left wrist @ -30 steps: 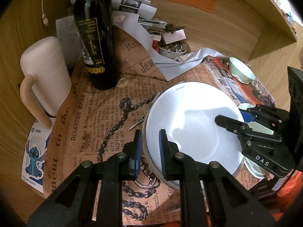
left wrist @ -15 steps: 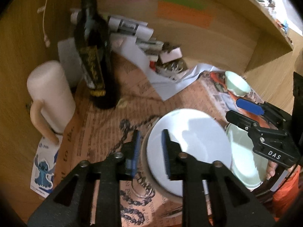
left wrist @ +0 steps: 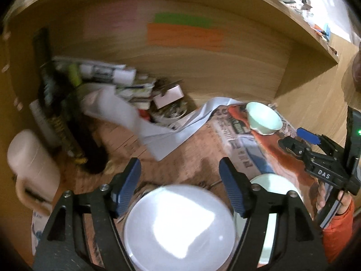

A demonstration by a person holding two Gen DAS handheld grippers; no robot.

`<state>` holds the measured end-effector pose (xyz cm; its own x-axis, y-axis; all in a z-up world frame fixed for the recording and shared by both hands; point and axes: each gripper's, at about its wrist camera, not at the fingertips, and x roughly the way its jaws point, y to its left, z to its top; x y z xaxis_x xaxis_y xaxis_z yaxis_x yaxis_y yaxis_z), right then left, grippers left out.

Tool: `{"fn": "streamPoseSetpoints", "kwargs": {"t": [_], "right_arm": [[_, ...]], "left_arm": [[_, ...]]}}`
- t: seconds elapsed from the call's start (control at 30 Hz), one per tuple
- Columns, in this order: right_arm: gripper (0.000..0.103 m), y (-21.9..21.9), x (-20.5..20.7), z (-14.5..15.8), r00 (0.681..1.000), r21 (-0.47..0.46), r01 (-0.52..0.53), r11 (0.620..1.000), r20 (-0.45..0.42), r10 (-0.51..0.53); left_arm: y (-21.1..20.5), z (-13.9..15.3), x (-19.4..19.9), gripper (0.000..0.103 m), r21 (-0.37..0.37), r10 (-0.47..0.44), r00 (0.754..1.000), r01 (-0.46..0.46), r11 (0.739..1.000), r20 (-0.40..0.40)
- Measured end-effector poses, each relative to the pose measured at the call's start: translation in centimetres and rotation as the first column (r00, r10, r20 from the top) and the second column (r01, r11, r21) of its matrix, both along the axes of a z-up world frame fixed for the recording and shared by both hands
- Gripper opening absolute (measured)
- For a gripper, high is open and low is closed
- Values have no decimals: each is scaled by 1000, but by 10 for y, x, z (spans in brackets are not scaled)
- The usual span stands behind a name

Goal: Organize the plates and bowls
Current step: 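Move both grippers to the mint green bowl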

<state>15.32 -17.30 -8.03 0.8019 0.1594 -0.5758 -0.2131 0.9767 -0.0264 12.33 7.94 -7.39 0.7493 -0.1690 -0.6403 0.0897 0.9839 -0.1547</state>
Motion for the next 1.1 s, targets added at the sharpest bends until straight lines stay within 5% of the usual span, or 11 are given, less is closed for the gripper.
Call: {"fn": "streamPoseSetpoints", "kwargs": {"t": [0.4, 0.8, 1.0, 1.1], "right_arm": [[71, -75, 72, -25, 971, -15, 229, 973, -72, -229], [70, -112, 128, -72, 926, 43, 301, 953, -251, -282], [34, -118, 138, -77, 926, 102, 267, 958, -301, -226], [30, -115, 135, -76, 932, 76, 257, 964, -285, -226]], "left_arm": [[-75, 8, 72, 81, 104, -120, 993, 122, 987, -23], [-116, -13, 138, 81, 151, -174, 979, 190, 970, -109], [-125, -30, 170, 81, 144, -173, 967, 201, 969, -185], [-130, -37, 182, 81, 148, -166, 966, 197, 969, -198]]}}
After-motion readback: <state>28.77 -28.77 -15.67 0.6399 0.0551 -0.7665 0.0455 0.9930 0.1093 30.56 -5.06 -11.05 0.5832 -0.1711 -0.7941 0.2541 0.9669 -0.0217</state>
